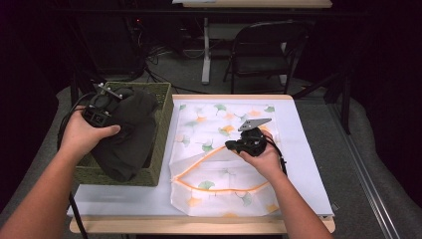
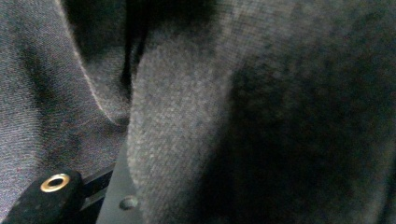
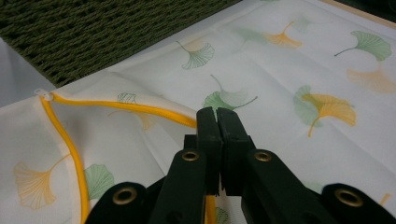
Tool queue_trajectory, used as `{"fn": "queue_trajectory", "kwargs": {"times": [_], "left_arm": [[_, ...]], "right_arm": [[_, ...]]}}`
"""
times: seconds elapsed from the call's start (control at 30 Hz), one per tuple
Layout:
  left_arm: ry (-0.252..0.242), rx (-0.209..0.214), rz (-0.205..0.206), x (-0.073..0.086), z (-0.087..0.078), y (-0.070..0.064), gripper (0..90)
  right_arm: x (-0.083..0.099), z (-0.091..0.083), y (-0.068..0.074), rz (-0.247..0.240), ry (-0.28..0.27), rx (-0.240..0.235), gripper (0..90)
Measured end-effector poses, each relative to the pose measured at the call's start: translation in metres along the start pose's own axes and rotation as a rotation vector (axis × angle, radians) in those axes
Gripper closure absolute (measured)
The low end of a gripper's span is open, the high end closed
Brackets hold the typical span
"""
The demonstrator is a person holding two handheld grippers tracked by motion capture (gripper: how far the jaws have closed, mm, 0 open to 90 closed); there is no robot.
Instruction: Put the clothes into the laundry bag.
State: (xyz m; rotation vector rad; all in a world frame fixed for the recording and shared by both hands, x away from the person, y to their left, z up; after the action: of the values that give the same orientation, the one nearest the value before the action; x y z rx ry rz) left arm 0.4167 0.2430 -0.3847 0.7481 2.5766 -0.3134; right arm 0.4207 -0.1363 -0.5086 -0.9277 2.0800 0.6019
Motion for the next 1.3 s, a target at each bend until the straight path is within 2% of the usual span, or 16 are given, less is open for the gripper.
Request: {"fn": "queue_trajectory", "kwargs": {"times": [0.17, 0.43, 0.53, 0.73, 1.3], "left_arm": [[0.002, -0.001, 0.001, 0.000, 0.000, -0.002, 61.2], [0.008, 0.001, 0.009, -0.001, -0.001, -0.005, 61.2], [0.008, 0.003, 0.012, -0.001, -0.001, -0.007, 61.1], [0.005, 0.015, 0.027, -0.003, -0.002, -0.013, 61.1], [0.008, 0.026, 0.083, -0.006, -0.012, -0.032, 61.2]], "right_arm": [[-0.004, 0.002, -0.003, -0.002, -0.014, 0.023, 88.9], [-0.014, 0.000, -0.002, 0.002, -0.058, 0.034, 89.0], [-0.013, 0.001, -0.003, -0.009, -0.052, 0.044, 88.9], [-0.011, -0.002, -0.005, 0.008, -0.058, 0.054, 88.9], [-0.007, -0.002, -0.005, 0.015, -0.054, 0.048, 88.9]]}}
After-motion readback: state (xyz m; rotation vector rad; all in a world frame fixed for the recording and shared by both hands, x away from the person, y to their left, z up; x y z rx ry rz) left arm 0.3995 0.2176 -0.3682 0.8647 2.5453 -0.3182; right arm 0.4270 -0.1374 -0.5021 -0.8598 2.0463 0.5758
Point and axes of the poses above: each handheld gripper's, and its own axes: z roughly forward along the jaws, x roughly out of its underside, y roughly to its left, the point moved 4 cm from there along z, roughly forward along the jaws, and after that the axes turned 1 degree about x, right-handed, at the moved point
